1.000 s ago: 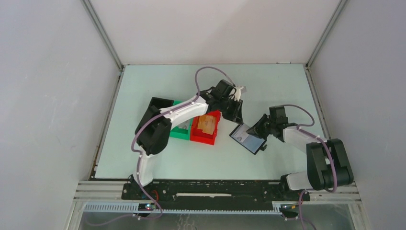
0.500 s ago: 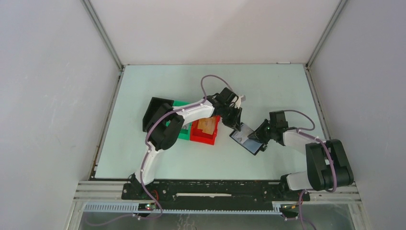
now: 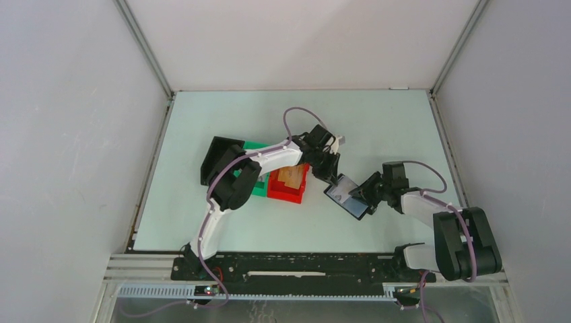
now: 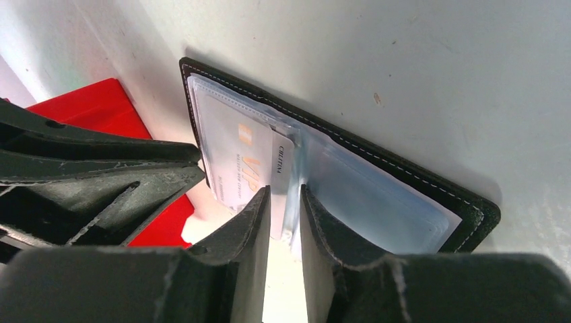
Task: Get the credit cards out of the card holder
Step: Remove the credit card from the card holder.
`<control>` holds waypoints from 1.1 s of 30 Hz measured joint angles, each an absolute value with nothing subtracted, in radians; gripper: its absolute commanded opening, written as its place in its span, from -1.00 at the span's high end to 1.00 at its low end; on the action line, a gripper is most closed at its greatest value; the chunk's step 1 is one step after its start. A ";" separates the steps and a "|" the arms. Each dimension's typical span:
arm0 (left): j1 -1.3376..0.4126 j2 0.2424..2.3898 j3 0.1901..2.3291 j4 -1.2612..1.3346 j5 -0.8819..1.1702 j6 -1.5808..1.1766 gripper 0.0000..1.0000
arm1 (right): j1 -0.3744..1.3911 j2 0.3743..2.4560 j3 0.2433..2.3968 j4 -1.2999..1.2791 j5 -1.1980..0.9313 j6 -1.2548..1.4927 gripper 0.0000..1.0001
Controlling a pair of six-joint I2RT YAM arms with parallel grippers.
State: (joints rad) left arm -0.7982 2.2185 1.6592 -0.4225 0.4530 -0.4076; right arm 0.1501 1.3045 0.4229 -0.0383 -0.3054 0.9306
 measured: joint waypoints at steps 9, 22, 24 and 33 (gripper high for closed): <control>-0.798 2.229 1.659 -0.429 0.456 -0.407 0.51 | 0.142 1.304 0.363 0.081 -0.337 0.984 0.52; -0.796 2.241 1.659 -0.427 0.476 -0.409 0.53 | 0.140 1.284 0.305 0.174 -0.349 1.005 0.46; -0.796 2.241 1.659 -0.427 0.477 -0.410 0.53 | 0.139 1.288 0.295 0.202 -0.355 1.011 0.52; -0.795 2.243 1.659 -0.427 0.479 -0.410 0.55 | 0.136 1.285 0.281 0.225 -0.361 1.020 1.00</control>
State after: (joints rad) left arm -0.7948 2.2425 1.6588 -0.4271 0.4786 -0.4103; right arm 0.1360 1.2846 0.2813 0.2253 -0.3611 1.0199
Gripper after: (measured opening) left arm 0.232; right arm 0.024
